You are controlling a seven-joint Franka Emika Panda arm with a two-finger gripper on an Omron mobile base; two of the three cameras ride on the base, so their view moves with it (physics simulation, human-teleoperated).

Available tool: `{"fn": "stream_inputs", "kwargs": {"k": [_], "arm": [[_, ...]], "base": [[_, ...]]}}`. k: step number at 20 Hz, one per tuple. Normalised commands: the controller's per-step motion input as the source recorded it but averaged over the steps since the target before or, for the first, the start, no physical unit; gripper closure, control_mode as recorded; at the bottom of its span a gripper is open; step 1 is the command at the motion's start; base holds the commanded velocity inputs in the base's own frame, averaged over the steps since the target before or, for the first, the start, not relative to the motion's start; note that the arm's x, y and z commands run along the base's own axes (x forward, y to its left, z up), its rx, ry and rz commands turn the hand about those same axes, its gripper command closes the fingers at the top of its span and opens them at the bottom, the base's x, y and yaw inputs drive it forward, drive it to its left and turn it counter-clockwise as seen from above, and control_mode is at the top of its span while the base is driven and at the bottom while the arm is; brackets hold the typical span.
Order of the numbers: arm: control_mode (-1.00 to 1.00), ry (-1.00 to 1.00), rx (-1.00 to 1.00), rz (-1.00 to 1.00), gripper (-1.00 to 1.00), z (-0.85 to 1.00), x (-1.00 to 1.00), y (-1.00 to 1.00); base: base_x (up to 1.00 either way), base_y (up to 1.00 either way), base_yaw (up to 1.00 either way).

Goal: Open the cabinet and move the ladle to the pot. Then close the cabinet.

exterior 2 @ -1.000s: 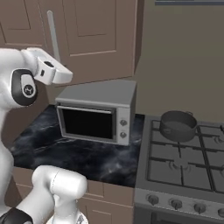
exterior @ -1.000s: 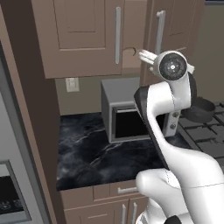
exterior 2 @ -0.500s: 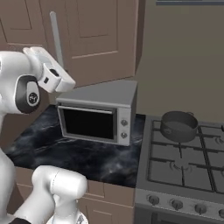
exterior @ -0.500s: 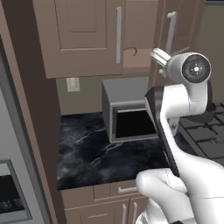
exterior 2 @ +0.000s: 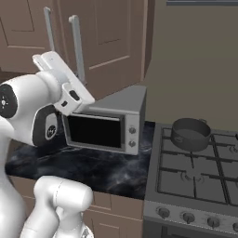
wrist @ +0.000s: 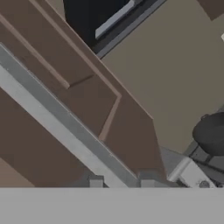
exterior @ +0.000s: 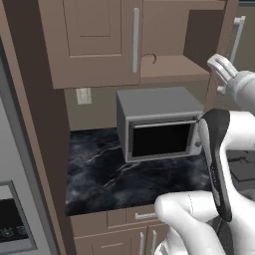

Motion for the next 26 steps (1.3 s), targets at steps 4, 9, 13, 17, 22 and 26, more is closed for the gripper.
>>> {"fn": "stream_inputs", "kwargs": {"k": [4,9,13,17,22,26], "arm": [[-1.00,-0.19,0.08,0.01,1.00,0.23,-0.31,-0.88],[-1.00,-0.17,0.00,0.00,-1.00,0.01,-0.54,0.12],[-1.00,-0.26,0.00,-0.05,-1.00,0.04,-0.89,0.48],[-1.00,-0.22,0.00,-0.12,-1.00,0.25,-0.73,0.08],[-1.00,-0.19,0.00,-0.11,-1.00,0.32,-0.79,0.07],[-1.00,-0.23,0.00,-0.10,-1.00,0.37,-0.93,0.06]], "base": [[0.00,0.00,0.00],[0.00,0.00,0.00],[0.00,0.00,0.00],[0.00,0.00,0.00],[0.00,0.00,0.00],[0.00,0.00,0.00]]}}
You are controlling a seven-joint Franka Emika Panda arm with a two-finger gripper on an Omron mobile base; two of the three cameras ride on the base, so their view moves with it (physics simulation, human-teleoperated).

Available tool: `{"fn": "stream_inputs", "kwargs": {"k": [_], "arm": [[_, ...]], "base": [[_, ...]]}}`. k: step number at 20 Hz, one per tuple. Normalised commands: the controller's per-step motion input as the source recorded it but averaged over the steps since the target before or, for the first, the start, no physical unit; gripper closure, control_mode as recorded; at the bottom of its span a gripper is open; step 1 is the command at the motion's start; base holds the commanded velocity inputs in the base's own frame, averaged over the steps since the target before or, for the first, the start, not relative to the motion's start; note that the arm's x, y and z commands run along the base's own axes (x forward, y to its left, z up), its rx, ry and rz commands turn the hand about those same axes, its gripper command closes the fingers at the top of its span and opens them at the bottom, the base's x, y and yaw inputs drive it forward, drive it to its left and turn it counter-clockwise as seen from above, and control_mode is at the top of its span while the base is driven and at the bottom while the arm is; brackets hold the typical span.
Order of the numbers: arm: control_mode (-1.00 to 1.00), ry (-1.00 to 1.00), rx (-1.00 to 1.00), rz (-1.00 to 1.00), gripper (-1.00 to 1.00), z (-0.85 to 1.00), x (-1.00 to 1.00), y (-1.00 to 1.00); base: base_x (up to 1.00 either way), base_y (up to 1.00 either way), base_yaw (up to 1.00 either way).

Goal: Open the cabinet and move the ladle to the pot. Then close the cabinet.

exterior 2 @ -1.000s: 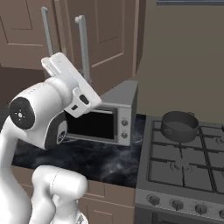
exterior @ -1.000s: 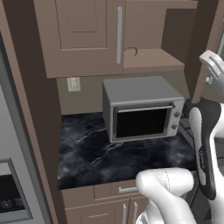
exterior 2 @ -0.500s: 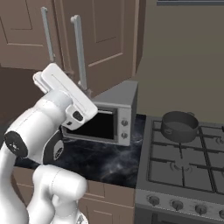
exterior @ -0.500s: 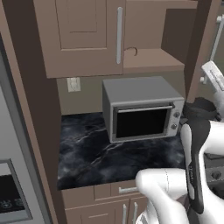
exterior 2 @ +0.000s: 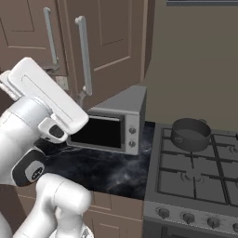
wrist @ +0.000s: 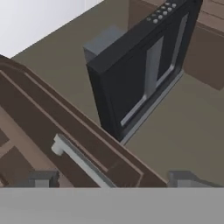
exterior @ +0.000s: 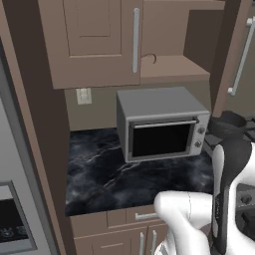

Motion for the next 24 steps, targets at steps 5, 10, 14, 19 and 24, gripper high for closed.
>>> {"fn": "stream_inputs", "kwargs": {"k": [5,10,14,19,24], "arm": [[-1.00,-0.19,0.00,-0.04,-1.00,0.21,-0.81,0.37],[-1.00,-0.03,0.00,0.00,-1.00,-0.05,-0.34,0.74],[-1.00,0.00,0.03,0.10,-1.00,-0.17,0.03,0.65],[-1.00,0.00,0.03,0.06,-1.00,-0.14,0.16,0.52],[-1.00,0.00,0.08,0.00,-1.00,-0.15,0.37,0.11]], "base": [[0.00,0.00,0.00],[0.00,0.00,0.00],[0.00,0.00,0.00],[0.00,0.00,0.00],[0.00,0.00,0.00]]}}
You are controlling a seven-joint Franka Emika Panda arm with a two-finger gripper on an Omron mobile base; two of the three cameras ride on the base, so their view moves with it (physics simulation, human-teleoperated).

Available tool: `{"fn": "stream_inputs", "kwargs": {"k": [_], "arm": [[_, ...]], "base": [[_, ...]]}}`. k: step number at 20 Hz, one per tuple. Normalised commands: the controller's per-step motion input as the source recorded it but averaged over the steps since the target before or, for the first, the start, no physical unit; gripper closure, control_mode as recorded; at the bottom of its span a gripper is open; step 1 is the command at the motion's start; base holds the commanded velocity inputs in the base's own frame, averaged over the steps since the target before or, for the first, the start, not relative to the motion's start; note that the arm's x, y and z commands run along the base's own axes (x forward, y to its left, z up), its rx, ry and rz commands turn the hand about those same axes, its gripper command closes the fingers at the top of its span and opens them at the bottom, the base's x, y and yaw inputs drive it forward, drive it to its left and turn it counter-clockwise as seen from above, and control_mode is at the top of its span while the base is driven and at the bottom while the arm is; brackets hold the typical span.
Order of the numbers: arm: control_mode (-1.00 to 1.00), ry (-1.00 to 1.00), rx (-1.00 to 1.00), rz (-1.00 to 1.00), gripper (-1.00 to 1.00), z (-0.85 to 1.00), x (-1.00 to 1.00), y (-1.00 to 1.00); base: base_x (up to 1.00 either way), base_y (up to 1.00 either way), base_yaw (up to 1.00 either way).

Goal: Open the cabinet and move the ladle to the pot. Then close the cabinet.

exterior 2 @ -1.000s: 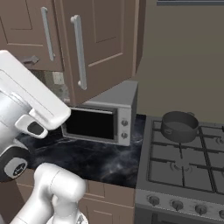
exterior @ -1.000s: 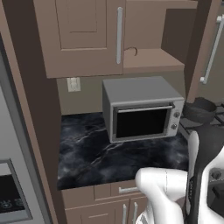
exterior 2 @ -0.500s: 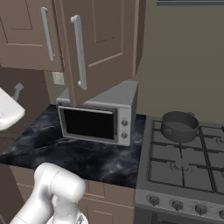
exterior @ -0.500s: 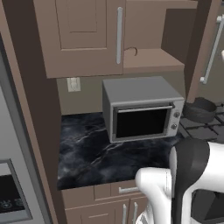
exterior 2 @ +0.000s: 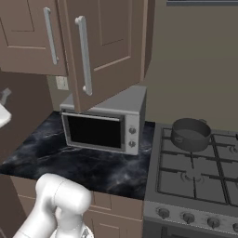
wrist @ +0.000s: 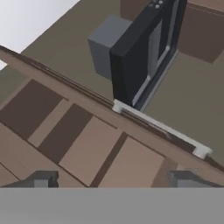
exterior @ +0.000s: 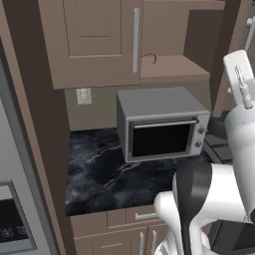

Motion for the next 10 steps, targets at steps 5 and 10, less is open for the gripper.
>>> {"fn": "stream_inputs", "kwargs": {"k": [5,10], "arm": [[-1.00,0.00,0.11,-0.02,-1.00,-0.29,0.42,0.00],[-1.00,-0.04,0.03,-0.02,-1.00,-0.25,0.46,0.00]], "base": [[0.00,0.00,0.00],[0.00,0.00,0.00]]}}
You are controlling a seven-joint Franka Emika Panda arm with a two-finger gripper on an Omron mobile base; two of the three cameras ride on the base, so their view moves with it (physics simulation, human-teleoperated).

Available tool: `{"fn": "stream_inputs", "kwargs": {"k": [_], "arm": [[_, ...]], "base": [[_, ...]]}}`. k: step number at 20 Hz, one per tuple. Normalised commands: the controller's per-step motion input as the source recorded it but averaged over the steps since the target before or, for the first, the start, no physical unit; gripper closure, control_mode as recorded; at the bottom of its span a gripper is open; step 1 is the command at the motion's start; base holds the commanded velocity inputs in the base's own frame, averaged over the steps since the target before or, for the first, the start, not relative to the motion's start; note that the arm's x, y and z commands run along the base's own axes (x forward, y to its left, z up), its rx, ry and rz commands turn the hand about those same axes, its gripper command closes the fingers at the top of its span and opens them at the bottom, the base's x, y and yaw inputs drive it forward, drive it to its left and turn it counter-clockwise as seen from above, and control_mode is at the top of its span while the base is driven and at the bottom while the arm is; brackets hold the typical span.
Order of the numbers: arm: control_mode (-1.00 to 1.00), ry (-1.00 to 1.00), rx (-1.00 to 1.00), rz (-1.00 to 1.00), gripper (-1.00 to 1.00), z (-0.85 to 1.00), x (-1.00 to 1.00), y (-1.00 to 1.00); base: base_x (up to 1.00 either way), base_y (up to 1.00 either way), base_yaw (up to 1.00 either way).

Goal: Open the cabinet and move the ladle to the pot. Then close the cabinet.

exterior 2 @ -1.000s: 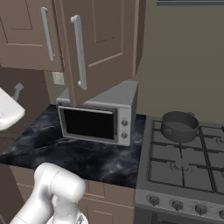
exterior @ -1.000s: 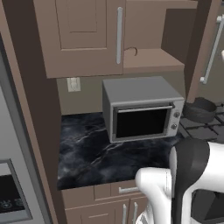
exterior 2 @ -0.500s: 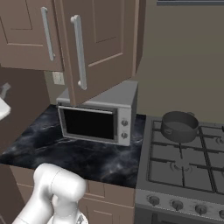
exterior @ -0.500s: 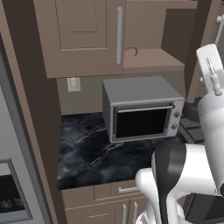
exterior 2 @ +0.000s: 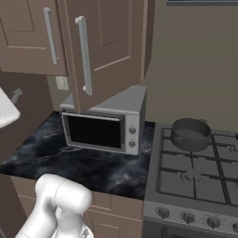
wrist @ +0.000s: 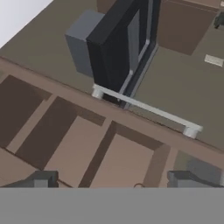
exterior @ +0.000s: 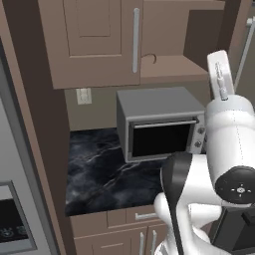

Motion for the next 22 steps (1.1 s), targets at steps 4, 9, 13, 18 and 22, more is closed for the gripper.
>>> {"fn": "stream_inputs", "kwargs": {"k": [4,9,13,18,22], "arm": [[-1.00,-0.08,0.00,-0.03,-1.00,-0.21,0.49,0.00],[-1.00,-0.06,0.00,-0.03,-1.00,-0.23,0.44,0.00],[-1.00,-0.05,0.00,-0.03,-1.00,-0.19,0.44,0.00],[-1.00,-0.04,0.00,-0.06,-1.00,-0.19,0.46,0.00],[-1.00,0.00,0.03,-0.07,-1.00,-0.20,0.43,0.00]], "base": [[0.00,0.00,0.00],[0.00,0.00,0.00],[0.00,0.00,0.00],[0.00,0.00,0.00],[0.00,0.00,0.00]]}}
